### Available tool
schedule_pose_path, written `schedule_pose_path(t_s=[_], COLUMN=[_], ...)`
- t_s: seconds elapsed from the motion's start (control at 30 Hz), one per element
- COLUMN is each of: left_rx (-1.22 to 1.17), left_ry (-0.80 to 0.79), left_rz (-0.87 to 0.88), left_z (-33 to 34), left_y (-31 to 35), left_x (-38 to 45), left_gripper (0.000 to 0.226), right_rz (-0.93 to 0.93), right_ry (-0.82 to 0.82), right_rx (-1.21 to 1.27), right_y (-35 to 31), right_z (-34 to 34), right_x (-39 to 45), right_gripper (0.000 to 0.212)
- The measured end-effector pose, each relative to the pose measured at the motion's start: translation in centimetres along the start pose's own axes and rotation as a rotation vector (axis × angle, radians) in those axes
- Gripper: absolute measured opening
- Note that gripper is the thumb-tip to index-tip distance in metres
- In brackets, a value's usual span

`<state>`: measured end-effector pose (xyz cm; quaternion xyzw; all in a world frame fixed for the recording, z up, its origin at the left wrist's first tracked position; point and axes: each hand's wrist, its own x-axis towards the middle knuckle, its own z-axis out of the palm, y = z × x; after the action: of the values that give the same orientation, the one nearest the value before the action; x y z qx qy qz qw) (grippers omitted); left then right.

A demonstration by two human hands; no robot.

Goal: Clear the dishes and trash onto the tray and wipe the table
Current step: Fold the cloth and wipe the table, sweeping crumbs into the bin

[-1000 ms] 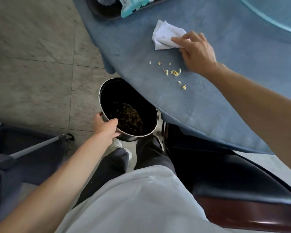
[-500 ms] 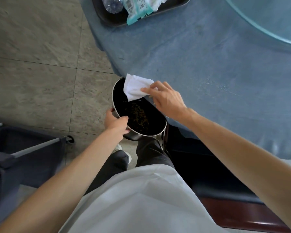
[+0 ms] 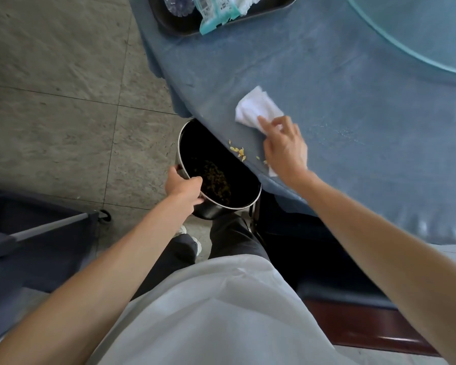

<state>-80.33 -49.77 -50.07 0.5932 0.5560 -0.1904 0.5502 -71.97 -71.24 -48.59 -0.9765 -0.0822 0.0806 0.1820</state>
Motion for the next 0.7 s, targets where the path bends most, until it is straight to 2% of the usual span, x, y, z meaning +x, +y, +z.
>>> schedule_pose_path(t_s=[0.1,0.17,0.27,0.37,0.43,0.53,0.6,0.7], left_rx=[-0.003,-0.015,-0.037,-0.019,-0.022,-0.026,-0.027,-0.015], left_ry=[-0.007,-0.008,-0.021,-0.034,-0.035,-0.024,-0.014,0.003], left_rz=[-0.005,0.0,-0.007,-0.01,-0.01,-0.011,-0.006,0.014], left_z=[-0.1,-0.1,-0.6,-1.0,-1.1,-1.0,-1.1,-1.1], left_y=[-0.3,-0.2,0.0,0.0,-0.1,-0.3,-0.4,-0.6], left_x=[-0.3,-0.5,-0.5,-0.6,-0.5,-0.3,-0.3,-0.4], left_gripper=[0.065,0.06,0.06,0.067,0.069,0.069,0.065,0.06], right_rz=[-0.173,-0.239,-0.189,-0.04,0.018,0.004,-0.06,-0.255], right_ry=[-0.12,-0.114,0.038,0.131,0.093,0.006,-0.034,-0.187], right_rx=[0.054,0.114,0.164,0.09,0.024,-0.041,0.01,0.087], right_y=[-3.7,-4.6,-3.4,-0.9,-0.3,-1.7,-3.2,-5.4], right_z=[1.8,1.9,0.6,-1.0,-0.8,0.8,2.1,3.3], right_x=[-3.0,-3.6,-1.3,1.7,2.3,0.6,-1.2,-3.8], right_gripper=[0.053,0.053,0.05,0.05,0.053,0.055,0.054,0.051])
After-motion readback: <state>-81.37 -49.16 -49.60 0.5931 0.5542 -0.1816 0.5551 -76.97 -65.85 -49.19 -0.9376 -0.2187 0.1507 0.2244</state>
